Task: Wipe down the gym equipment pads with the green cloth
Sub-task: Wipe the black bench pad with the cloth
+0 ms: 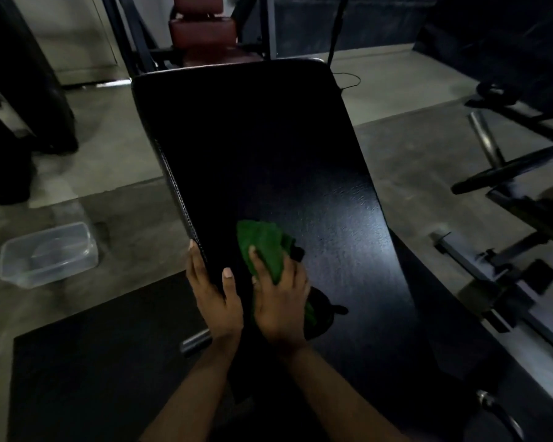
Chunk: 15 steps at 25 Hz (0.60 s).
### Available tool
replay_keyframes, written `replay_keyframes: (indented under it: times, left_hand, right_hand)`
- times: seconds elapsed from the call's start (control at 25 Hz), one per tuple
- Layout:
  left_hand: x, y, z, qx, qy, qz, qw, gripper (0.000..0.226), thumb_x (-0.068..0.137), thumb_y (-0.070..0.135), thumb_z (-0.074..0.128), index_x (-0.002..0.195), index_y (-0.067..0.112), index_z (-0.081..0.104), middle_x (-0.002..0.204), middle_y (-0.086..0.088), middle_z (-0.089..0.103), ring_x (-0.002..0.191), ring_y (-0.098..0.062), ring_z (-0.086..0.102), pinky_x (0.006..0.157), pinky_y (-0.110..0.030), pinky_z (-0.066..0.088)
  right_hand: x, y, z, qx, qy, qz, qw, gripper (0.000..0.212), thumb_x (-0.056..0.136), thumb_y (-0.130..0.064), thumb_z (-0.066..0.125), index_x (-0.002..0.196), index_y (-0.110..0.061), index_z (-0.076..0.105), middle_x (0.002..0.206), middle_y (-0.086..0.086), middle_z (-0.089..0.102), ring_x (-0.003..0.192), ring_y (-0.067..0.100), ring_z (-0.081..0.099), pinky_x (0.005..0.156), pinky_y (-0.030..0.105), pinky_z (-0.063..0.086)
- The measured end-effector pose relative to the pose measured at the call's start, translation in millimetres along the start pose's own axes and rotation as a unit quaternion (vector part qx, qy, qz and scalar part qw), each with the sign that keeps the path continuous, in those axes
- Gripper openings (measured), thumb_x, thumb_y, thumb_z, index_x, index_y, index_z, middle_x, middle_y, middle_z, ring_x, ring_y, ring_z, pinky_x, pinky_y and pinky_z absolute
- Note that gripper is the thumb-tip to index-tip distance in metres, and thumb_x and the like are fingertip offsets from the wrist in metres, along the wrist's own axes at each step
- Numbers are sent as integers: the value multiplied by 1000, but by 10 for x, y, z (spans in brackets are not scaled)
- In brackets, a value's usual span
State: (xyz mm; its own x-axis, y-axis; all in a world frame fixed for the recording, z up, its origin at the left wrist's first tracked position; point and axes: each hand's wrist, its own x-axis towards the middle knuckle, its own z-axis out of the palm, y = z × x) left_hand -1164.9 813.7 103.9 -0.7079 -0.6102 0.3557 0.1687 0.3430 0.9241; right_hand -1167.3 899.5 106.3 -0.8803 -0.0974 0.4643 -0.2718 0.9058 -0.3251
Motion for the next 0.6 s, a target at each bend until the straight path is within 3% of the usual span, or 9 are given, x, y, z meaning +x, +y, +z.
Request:
replay_keyframes:
  times: [0.12,0.2,0.32,0.4,0.48,0.6]
  left_hand:
    - [17,22,-34,-25,-15,-31,999,66,89,62,26,142,24,19,153,-10,23,137,4,22,108,-5,18]
    - [40,74,-86,-53,-24,-55,997,59,89,60,27,140,32,18,154,-6,20,136,10,19,107,-2,16]
    - [325,232,-121,-69,-35,-52,996,65,87,63,26,142,31,14,155,-3,17,141,-3,17,106,2,11]
    - [656,357,-69,-61,-25,-48,997,59,94,46,31,145,21,15,155,-7,17,139,-4,15,100,8,8]
    - [895,423,0,-47,1,-44,998,55,97,35,34,146,18,17,154,-8,18,139,-7,16,101,4,10]
    - [976,381,71,-32,20,0,999,63,90,49,27,147,25,16,154,-2,18,140,-3,16,108,-12,15]
  right_hand:
    - [-95,-77,-57,-9,-29,-134,991,47,85,-43,44,132,-40,38,131,6,36,109,26,39,82,40,50]
    - [63,25,-223,20,-38,-135,990,46,87,-40,41,132,-40,40,134,7,39,111,26,42,86,39,50]
    - [702,306,-493,121,33,-12,992,44,91,-35,38,134,-31,44,138,16,42,118,24,39,94,42,44]
    - [1261,633,-518,103,109,48,988,45,93,-32,39,137,-25,41,139,22,41,121,31,40,97,42,39]
    - [1727,914,-451,83,95,135,983,47,96,-30,41,142,-25,32,142,24,37,125,40,39,104,44,31]
    - [2026,1050,-224,27,33,231,972,50,96,-38,38,144,-34,24,147,21,27,131,41,28,109,49,22]
